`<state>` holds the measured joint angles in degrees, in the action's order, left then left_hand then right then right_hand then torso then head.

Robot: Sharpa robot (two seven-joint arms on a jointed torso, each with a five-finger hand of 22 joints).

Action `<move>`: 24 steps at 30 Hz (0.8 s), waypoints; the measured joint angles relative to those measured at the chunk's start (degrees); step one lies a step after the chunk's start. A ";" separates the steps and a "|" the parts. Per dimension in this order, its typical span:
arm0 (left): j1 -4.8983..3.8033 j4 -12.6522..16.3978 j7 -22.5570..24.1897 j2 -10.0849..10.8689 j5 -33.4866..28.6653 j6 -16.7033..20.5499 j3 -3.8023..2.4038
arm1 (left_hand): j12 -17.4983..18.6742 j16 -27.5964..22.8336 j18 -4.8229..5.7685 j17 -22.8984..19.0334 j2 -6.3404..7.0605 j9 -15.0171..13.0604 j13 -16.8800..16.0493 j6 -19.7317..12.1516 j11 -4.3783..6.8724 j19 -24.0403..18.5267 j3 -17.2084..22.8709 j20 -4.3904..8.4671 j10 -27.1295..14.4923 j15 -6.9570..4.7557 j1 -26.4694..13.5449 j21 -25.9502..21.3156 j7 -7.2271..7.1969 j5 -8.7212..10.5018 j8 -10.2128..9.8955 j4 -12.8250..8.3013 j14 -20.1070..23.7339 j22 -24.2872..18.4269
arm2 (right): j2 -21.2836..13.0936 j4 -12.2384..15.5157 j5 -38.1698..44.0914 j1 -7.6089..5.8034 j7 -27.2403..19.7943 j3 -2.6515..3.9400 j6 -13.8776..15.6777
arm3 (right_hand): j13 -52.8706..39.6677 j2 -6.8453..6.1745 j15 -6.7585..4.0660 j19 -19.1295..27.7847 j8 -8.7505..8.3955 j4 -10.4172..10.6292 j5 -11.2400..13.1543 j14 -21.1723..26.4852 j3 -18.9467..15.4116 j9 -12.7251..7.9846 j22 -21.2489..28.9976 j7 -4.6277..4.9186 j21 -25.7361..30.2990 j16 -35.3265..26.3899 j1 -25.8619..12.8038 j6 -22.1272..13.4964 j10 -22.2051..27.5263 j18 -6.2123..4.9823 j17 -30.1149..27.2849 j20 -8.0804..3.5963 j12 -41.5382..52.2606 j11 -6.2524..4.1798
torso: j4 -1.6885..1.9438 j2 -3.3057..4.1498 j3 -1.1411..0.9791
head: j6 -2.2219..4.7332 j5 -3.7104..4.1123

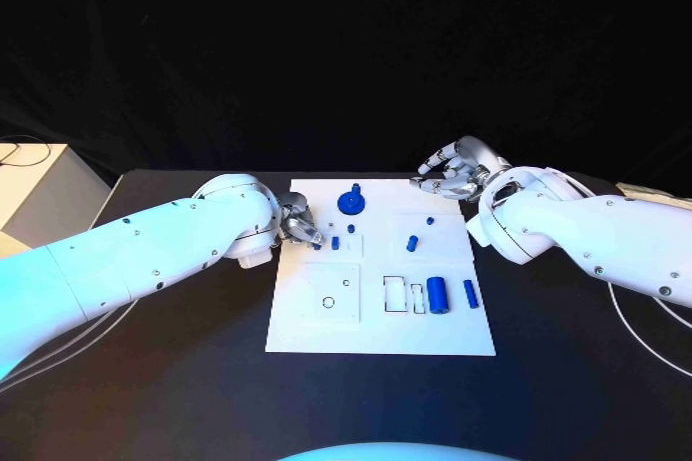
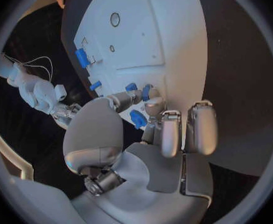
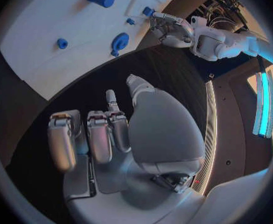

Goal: Assemble the parts on the task board

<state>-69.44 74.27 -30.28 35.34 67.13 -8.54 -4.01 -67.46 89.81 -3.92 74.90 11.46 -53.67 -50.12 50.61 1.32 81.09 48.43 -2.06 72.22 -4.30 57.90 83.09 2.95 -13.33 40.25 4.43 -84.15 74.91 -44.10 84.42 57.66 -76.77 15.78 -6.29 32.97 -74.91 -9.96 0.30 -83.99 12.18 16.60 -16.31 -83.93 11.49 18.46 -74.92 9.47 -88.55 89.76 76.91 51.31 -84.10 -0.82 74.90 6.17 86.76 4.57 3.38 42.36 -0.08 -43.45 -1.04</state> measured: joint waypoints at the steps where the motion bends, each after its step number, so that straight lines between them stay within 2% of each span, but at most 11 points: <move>1: 0.00 0.00 0.00 0.00 -0.01 -0.01 0.00 | 0.00 0.00 0.00 0.00 0.00 0.04 0.00 0.00 0.01 0.00 0.07 0.00 0.01 0.00 0.00 0.00 -0.03 0.00 0.00 -0.28 0.00 0.00 | 0.00 0.00 0.00 0.00 0.00 0.00 0.00 | 0.00 0.00 0.00 0.00 0.00 0.00 0.00 0.00 0.00 0.00 0.00 0.00 0.00 0.00 0.00 0.00 0.00 0.00 0.00 0.00 0.00 0.00 | 0.00 0.00 0.00 | -0.03 0.00; 6: -0.01 0.00 0.00 0.00 -0.01 -0.05 0.00 | 0.00 0.00 0.00 0.00 0.12 0.30 -0.02 -0.02 0.19 0.03 -0.06 0.03 0.19 -0.21 0.28 0.00 -0.39 -0.03 -0.46 -0.41 0.20 0.00 | 0.00 0.08 0.01 0.00 0.00 0.00 0.00 | 0.00 0.00 0.00 0.00 0.00 0.00 0.00 0.00 0.00 0.00 0.01 0.00 0.00 0.00 0.00 0.00 0.00 0.00 0.00 0.00 0.00 0.00 | 0.02 -0.01 0.01 | -0.10 0.01; 9: -0.01 0.04 0.00 0.02 -0.01 -0.07 0.00 | 0.00 0.00 0.00 0.00 0.31 0.41 -0.01 -0.01 0.19 0.20 0.09 0.20 0.19 -0.21 0.92 0.00 -0.40 -2.23 -0.47 -0.26 0.20 0.00 | -0.01 0.13 0.01 0.00 0.00 0.00 0.00 | 0.00 0.00 0.00 0.00 0.00 0.00 0.00 0.00 0.00 0.00 0.01 0.00 0.00 0.00 0.00 0.00 0.00 -0.01 0.00 0.00 0.00 0.00 | 0.04 -0.02 0.01 | -0.12 -0.02; 12: 0.00 0.11 0.03 0.04 0.01 -0.08 0.01 | 0.00 0.00 0.00 0.00 0.39 0.22 0.11 -0.01 0.19 0.20 0.37 0.20 0.19 -0.21 1.01 0.00 -0.40 -3.53 -0.48 0.01 0.20 0.00 | -0.02 0.16 0.01 0.00 0.00 0.00 0.00 | 0.00 0.00 0.00 0.00 0.00 0.00 0.00 0.00 0.00 0.00 0.01 0.00 0.00 0.00 0.00 0.00 0.00 0.00 0.00 0.00 0.00 0.00 | 0.05 -0.04 0.05 | -0.14 -0.04; 24: 0.07 0.63 0.08 0.48 0.40 -0.13 0.06 | 0.01 0.00 0.00 0.00 0.45 0.20 0.12 -0.05 0.19 0.20 0.44 0.20 0.19 -0.20 1.06 0.00 -0.36 -3.97 -0.23 0.08 0.21 0.00 | -0.01 0.14 0.01 0.00 0.00 0.00 0.00 | 0.01 0.00 0.00 0.00 0.00 0.00 0.00 0.00 0.00 -0.01 0.01 0.00 0.00 0.00 0.00 0.00 0.00 0.00 0.00 0.00 0.00 0.00 | 0.10 -0.09 0.09 | -0.16 -0.16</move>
<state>-69.36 74.90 -30.20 35.81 67.52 -8.67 -3.96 -67.45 89.81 -3.92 74.90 11.91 -53.46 -49.99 50.56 1.51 81.29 48.87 -1.86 72.41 -4.51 58.96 83.09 2.59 -17.30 40.02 4.51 -83.95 74.91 -44.11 84.56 57.67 -76.77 15.78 -6.29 32.96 -74.90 -9.96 0.30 -83.99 12.18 16.60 -16.31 -83.93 11.49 18.45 -74.91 9.47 -88.55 89.76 76.91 51.31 -84.10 -0.82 74.90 6.17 86.76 4.58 3.48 42.27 0.01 -43.60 -1.21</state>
